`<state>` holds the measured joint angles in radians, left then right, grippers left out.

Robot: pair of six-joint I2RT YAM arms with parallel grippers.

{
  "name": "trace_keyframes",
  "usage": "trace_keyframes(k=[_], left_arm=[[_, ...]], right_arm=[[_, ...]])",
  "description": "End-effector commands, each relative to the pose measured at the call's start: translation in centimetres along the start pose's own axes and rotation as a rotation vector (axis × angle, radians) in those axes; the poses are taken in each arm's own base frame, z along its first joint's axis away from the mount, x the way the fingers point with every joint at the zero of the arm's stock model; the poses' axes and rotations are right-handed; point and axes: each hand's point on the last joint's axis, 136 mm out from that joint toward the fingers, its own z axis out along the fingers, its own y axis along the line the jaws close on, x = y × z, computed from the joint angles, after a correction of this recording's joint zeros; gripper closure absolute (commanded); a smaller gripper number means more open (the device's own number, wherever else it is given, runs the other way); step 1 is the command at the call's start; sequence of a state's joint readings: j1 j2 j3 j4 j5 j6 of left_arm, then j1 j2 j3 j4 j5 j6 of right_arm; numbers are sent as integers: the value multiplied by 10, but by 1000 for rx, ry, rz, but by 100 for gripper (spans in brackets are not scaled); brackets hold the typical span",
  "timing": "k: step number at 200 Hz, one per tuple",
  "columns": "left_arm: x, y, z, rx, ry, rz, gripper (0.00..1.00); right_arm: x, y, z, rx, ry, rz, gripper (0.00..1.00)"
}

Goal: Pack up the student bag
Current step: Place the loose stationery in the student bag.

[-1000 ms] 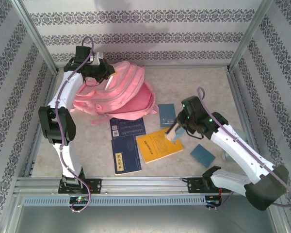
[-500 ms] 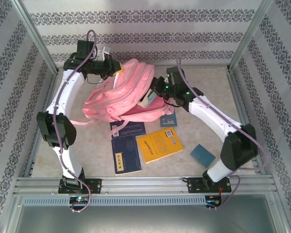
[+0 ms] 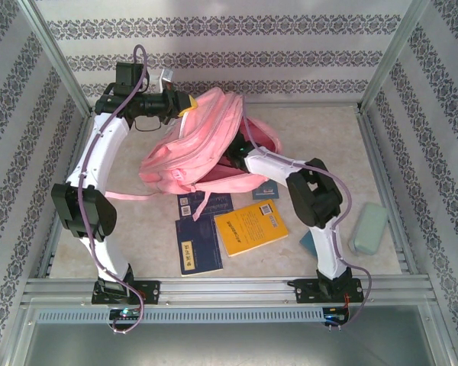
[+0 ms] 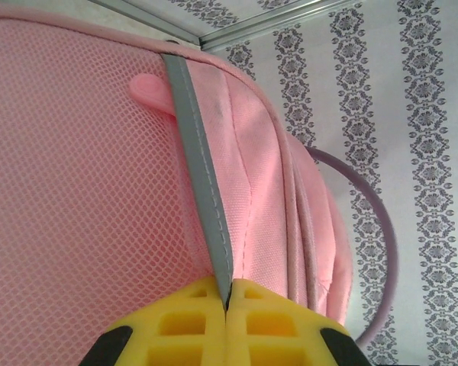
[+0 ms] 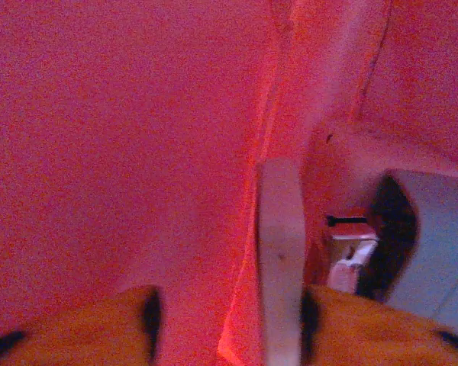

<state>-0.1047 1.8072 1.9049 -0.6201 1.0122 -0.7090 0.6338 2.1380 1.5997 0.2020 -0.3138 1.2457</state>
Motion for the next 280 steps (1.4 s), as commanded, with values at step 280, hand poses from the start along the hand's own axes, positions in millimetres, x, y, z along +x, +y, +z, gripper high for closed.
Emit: trace_keyframes(k=[280], left_arm=[[-33,95,-43,-273,-332,-92,100]], right_arm=[[-10,-160,-349,1022,-178,-167,2]])
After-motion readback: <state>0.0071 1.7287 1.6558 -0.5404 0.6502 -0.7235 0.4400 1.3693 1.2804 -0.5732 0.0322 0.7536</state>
